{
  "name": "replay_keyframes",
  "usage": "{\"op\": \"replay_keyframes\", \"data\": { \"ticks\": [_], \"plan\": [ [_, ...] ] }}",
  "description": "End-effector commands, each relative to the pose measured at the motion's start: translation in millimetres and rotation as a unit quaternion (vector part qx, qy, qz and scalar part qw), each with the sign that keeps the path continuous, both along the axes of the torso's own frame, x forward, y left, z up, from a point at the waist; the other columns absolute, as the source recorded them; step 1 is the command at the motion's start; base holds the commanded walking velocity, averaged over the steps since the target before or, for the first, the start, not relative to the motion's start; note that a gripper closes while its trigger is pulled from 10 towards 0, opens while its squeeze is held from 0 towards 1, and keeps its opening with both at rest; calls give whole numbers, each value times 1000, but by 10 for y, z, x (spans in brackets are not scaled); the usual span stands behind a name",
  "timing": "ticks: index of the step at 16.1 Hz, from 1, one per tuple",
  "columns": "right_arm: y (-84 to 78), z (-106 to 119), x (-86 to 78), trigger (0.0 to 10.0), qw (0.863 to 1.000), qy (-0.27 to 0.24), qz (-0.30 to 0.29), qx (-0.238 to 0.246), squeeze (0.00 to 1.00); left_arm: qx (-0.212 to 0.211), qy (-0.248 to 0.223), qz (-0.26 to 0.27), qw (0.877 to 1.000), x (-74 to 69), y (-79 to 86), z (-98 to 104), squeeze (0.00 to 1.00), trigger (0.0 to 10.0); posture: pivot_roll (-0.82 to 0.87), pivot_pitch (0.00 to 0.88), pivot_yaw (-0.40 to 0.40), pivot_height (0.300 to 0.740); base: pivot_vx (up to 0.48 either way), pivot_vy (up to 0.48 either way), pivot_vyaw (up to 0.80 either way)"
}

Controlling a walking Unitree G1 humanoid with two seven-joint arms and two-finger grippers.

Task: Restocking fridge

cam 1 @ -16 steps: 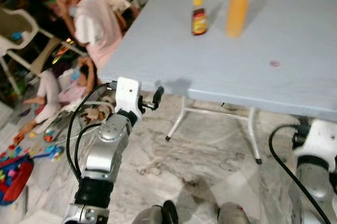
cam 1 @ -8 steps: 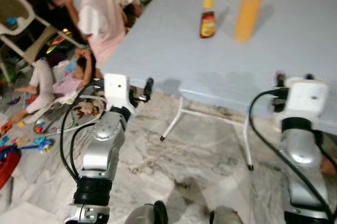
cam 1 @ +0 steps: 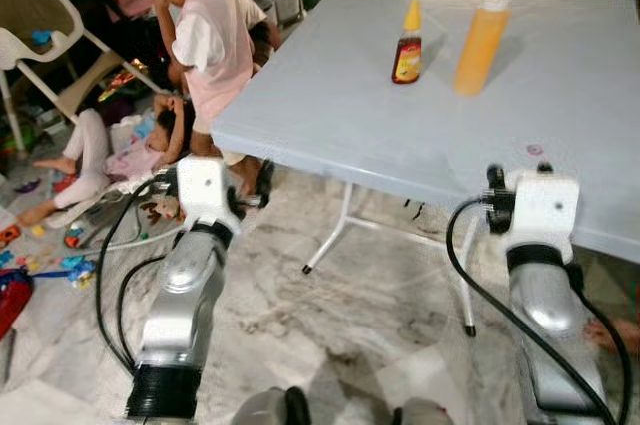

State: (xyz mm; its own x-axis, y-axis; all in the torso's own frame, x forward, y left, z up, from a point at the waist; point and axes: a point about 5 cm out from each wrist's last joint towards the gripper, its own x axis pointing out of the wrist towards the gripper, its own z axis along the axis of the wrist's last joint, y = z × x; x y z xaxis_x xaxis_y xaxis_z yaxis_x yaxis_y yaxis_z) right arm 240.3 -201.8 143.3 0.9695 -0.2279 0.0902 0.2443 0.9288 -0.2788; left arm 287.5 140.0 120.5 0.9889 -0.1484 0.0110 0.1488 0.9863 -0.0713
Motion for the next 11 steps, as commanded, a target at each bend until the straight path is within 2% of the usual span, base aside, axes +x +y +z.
{"op": "replay_keyframes", "data": {
  "ticks": [1,4,8,11],
  "plan": [
    [55,44,-66,10000,1000,-16,6,1,0,16,12,8,1000,-76,113,-62,0,10000,-183,0,107,740,0,0,0],
    [98,-23,-118,10000,1000,-6,6,3,0,18,16,4,1000,-97,109,-86,0,10000,-184,0,116,740,0,0,0],
    [57,-59,-160,10000,1000,-2,-10,7,0,21,16,-1,1000,-80,108,-84,0,10000,-191,0,126,740,0,0,0],
    [39,-80,-185,10000,1000,1,-17,2,0,19,8,-30,999,-98,43,-43,0,10000,-191,0,135,740,0,0,0]
  ]
}}
